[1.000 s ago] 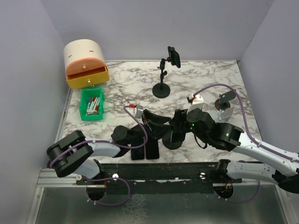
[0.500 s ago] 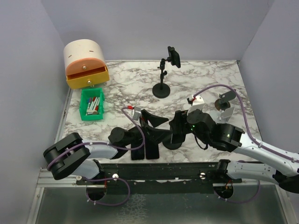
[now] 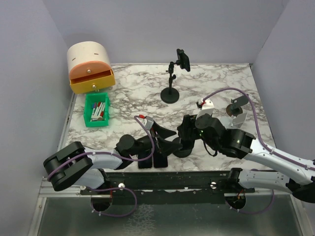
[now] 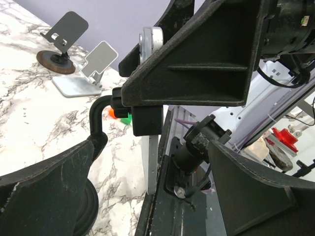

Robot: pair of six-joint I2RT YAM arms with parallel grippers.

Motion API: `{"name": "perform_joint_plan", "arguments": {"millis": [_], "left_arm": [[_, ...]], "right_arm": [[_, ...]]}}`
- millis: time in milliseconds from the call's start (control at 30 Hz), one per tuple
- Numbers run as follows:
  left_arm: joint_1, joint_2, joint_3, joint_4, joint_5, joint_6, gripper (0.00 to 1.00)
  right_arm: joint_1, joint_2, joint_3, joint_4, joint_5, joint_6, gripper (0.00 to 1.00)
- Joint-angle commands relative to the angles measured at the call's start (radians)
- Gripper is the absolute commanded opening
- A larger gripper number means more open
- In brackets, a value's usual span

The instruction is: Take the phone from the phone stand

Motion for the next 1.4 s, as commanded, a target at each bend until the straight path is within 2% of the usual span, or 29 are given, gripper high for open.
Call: {"name": "perform_joint_plan", "arguments": {"millis": [0,367,500,633,867,933,1167,1367], "left_arm": [[-0.005,-0.018,0.029,-0.024,-0.036,0.023,0.98],[-0.003,0.054,0.090,0.013,-0.035,0.021,0.70],[-0.003,0.069,0.098,0.019,-0.022,0.019,0.65],[-0.003,0.068,0.097,0.034,-0.035,0.016,0.55],[-0.003,0.073,0.089,0.075,-0.038,-0.002,0.49],[-0.003,0.079,0.089,0.081,-0.033,-0.004,0.42],[-0.001,0.082,0.059,0.118,-0.039,-0.016,0.00],[0.019,0.105,0.002,0.232,-0.070,-0.076,0.00]], "right_arm": [[0.002,0.003,0.034,0.040,0.003,0.023,0.00],[0.002,-0.002,0.027,0.034,-0.003,0.032,0.00],[0.002,-0.003,0.028,0.034,-0.003,0.035,0.00],[0.002,-0.004,0.028,0.032,-0.005,0.034,0.00],[0.002,-0.011,0.024,0.024,0.002,0.038,0.00],[0.002,-0.011,0.023,0.023,0.002,0.038,0.00],[0.001,-0.019,0.013,0.022,0.010,0.048,0.00],[0.002,-0.037,-0.013,0.036,0.020,0.067,0.00]]}}
